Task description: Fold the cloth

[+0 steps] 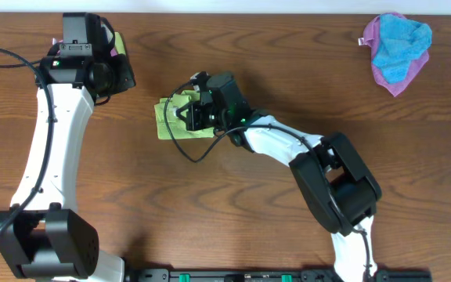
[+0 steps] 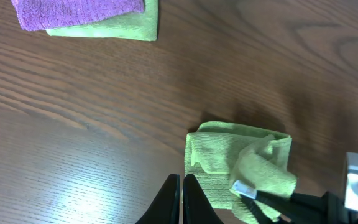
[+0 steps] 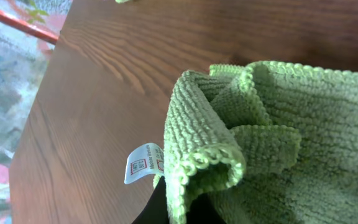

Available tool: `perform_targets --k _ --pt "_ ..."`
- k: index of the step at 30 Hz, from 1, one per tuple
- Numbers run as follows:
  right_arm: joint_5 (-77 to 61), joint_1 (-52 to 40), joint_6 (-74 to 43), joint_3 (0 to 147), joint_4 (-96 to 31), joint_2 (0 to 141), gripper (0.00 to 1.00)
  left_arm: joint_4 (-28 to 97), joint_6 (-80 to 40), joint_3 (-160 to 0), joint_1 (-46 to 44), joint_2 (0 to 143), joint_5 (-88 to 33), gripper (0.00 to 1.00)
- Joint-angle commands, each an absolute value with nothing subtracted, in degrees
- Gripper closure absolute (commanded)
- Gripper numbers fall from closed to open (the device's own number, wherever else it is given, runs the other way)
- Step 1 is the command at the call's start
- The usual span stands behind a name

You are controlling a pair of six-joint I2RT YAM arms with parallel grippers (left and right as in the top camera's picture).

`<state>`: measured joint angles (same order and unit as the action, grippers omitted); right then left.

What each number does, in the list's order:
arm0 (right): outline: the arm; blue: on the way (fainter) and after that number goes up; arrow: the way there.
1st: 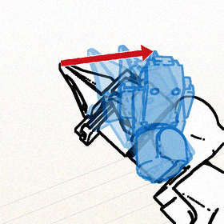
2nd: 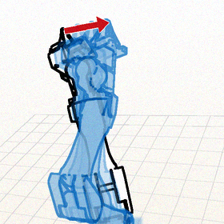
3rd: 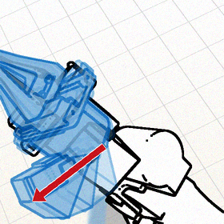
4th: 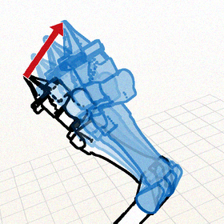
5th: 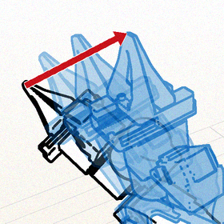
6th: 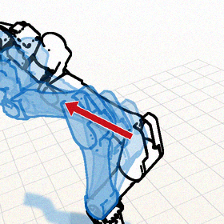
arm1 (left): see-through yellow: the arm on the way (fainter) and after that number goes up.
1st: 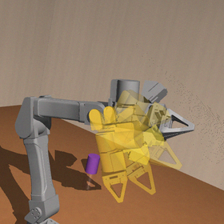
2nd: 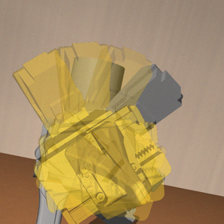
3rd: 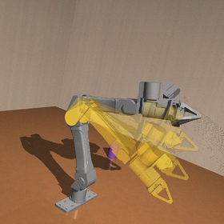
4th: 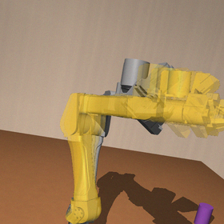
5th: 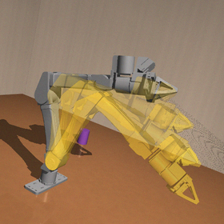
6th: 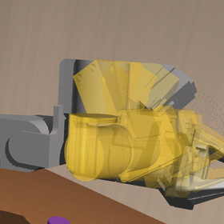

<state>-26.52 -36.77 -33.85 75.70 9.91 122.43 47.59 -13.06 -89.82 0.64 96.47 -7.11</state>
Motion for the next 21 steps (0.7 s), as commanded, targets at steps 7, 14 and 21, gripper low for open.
perform_targets --k 7,14,21 --pt "-25.3 -37.6 -32.7 76.8 10.6 125.6 0.99 47.4 -11.8 -90.8 0.7 96.6 -7.1 0.94" --pt "-31.8 -37.6 -33.5 76.8 16.2 125.7 0.13 46.3 -11.8 -90.8 0.8 96.6 -6.9 0.94" --pt "-39.4 -37.4 -36.8 77.0 21.4 125.7 0.01 45.1 -11.8 -90.8 1.8 96.6 -6.9 0.94"
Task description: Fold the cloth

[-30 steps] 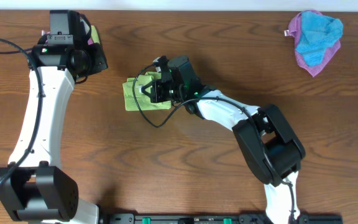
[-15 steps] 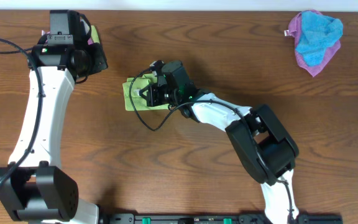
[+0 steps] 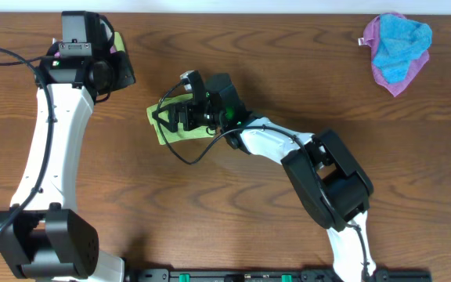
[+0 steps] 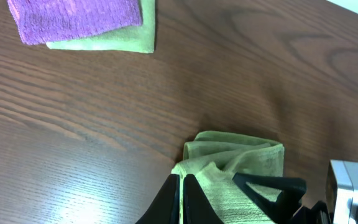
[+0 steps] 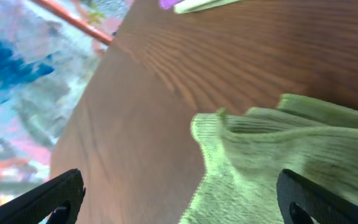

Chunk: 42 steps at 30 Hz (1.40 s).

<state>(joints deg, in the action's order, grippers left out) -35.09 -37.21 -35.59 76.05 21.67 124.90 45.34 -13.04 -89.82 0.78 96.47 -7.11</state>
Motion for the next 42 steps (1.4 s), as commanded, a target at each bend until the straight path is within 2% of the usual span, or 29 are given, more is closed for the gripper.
perform_targets --k 1,10,13,15,17,21,26,34,42 --pt "-39.5 -37.0 -36.8 77.0 20.7 125.7 0.01 45.1 -11.8 -90.8 2.1 96.6 -6.9 0.94" --pt "-48.2 -27.2 -36.6 78.0 20.4 124.2 0.01 48.8 -11.7 -90.6 5.8 96.6 -7.1 0.94" --pt "-52.0 -23.0 -36.6 79.5 18.3 123.1 0.01 49.7 -10.1 -89.2 5.8 96.6 -10.6 0.94" --pt "-54.6 -19.9 -34.9 81.8 13.0 122.7 0.01 49.5 -8.8 -87.4 5.6 96.6 -15.4 0.93" --pt "-54.1 -17.2 -28.6 86.0 -0.3 122.5 0.01 48.5 -8.7 -84.6 5.2 96.6 -17.6 0.89" --pt "-39.0 -14.9 -11.2 97.0 -32.1 122.5 0.01 44.5 -8.5 -78.6 3.5 96.6 -17.5 0.90" --pt "-21.3 -15.0 -0.6 110.7 -54.0 122.5 0.01 40.0 -6.8 -74.8 -2.8 96.7 -12.8 0.94" --pt "4.4 -15.1 0.5 119.7 -71.5 122.1 0.01 37.3 -6.4 -74.7 -13.5 98.3 0.3 0.90" --pt "11.0 -14.9 0.3 119.5 -76.7 112.7 0.01 35.3 -6.9 -74.7 -15.4 107.2 4.0 0.94"
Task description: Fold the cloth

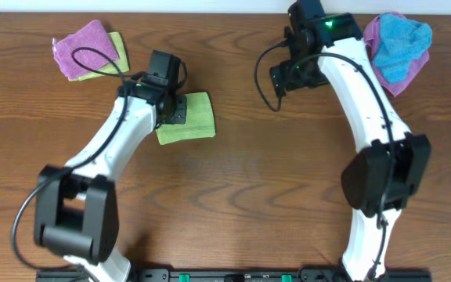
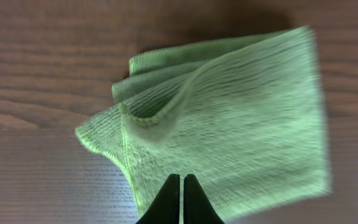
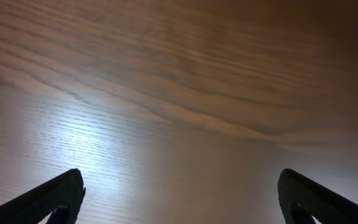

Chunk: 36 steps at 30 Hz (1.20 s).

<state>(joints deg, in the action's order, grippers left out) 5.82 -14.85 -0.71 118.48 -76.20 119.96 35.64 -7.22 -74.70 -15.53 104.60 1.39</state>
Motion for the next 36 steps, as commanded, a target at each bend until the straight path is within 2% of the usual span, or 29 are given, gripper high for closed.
perform_targets --k 1,8,16,23,28,36 --pt "11.9 -14.9 0.3 119.2 -76.8 110.0 0.01 34.6 -6.9 -74.7 -15.4 108.3 4.1 0.94" --pt "12.0 -14.1 3.6 111.8 -74.9 91.5 0.01 26.5 -6.8 -74.7 -15.4 111.5 6.6 0.94" --pt "12.0 -12.9 6.2 82.8 -71.4 63.2 0.01 21.2 -6.8 -74.7 -15.4 114.1 6.5 0.94" --pt "12.0 -11.9 -1.3 62.9 -69.3 43.9 0.01 23.4 -7.8 -74.7 -15.4 117.0 6.1 0.94" --pt "12.1 -11.9 -1.7 56.4 -67.2 37.4 0.01 23.2 -7.7 -74.8 -15.4 117.6 6.2 0.94" --pt "12.0 -11.9 -1.9 55.7 -62.6 37.0 0.01 26.1 -7.7 -78.1 -15.4 114.8 6.2 0.94"
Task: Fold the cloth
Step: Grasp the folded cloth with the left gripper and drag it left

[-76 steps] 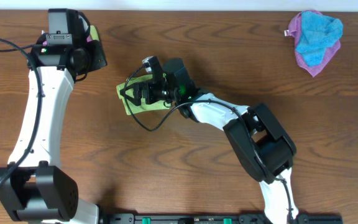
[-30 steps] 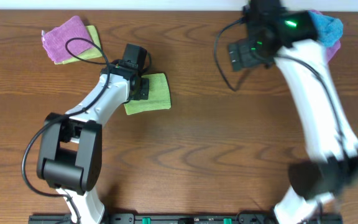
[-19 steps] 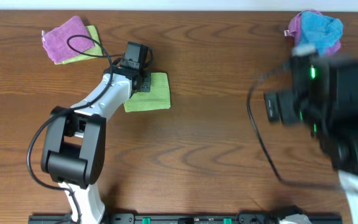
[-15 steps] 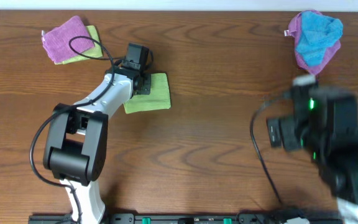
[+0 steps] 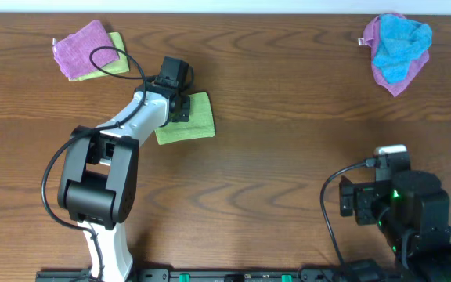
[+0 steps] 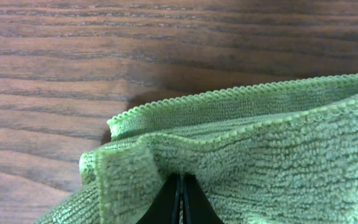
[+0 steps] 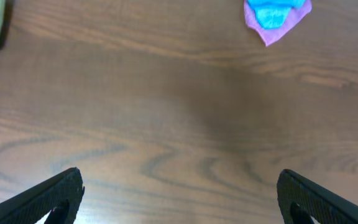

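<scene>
The green cloth point(image 5: 188, 119) lies folded on the table left of centre, a doubled edge along its left side point(image 6: 129, 168). My left gripper point(image 5: 178, 106) is down on the cloth's upper left part. In the left wrist view it point(image 6: 182, 194) is shut, with its tips pressed into the fold; no cloth shows between the fingers. My right gripper point(image 5: 352, 205) is drawn back at the front right. It point(image 7: 182, 196) stands wide open over bare wood, and the green cloth sits far off to its left.
A folded purple cloth on a green one point(image 5: 88, 51) lies at the back left corner. A crumpled blue and purple pile point(image 5: 398, 47) sits at the back right, seen also as the pile point(image 7: 275, 14). The table's wood point(image 5: 288, 157) lies between the arms.
My left gripper, which hovered shut above the cloth, is now lower with its tips in the cloth's left fold. The right arm has gone from the back right to the front right.
At first my right gripper held a corner of the green cloth up, with the left gripper shut near the back left stack. Then the right was open at the cloth's left edge. Later the cloth lay folded, left gripper over it, right arm away; now left presses it.
</scene>
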Available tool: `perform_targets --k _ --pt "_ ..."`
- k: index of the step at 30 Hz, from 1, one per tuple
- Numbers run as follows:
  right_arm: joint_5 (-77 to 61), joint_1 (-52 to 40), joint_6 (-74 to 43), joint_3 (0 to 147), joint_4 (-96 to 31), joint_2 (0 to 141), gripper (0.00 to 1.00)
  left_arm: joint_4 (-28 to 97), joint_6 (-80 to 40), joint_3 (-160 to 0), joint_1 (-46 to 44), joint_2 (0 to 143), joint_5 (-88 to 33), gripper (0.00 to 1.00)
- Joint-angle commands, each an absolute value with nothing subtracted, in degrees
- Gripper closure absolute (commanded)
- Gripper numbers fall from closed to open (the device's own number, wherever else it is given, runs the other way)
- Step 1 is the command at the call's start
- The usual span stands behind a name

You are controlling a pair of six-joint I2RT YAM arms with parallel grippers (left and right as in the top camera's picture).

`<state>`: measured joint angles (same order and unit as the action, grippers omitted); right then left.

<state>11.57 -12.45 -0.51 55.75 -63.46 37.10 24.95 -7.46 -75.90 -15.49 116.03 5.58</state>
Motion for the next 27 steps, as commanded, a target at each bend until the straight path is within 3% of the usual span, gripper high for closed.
perform_targets --k 1,4,7,11,16,21,27 --pt "12.0 -11.9 -1.9 55.7 -62.1 37.0 0.01 26.7 -7.7 -79.1 -15.4 113.8 6.2 0.94" --pt "12.0 -11.9 -1.9 55.7 -61.9 37.0 0.01 31.7 -7.9 -82.9 -15.4 108.8 6.2 0.87" --pt "12.0 -11.9 -1.9 55.7 -62.0 37.0 0.01 36.8 -10.2 -83.8 -15.1 103.6 6.3 0.87" --pt "12.0 -11.9 -1.7 55.7 -62.3 37.0 0.01 42.5 -13.7 -83.7 -11.7 100.2 4.6 0.72" --pt "12.0 -11.9 -1.6 55.7 -63.0 37.1 0.01 42.2 -13.7 -79.4 -3.2 100.3 -16.0 0.70" --pt "12.0 -11.9 -1.6 55.7 -64.1 37.1 0.01 38.5 -12.0 -72.9 2.3 100.3 -26.9 0.62" --pt "12.0 -11.9 -1.6 55.7 -64.1 37.1 0.01 28.8 -11.8 -64.0 6.4 100.3 -33.2 0.33"
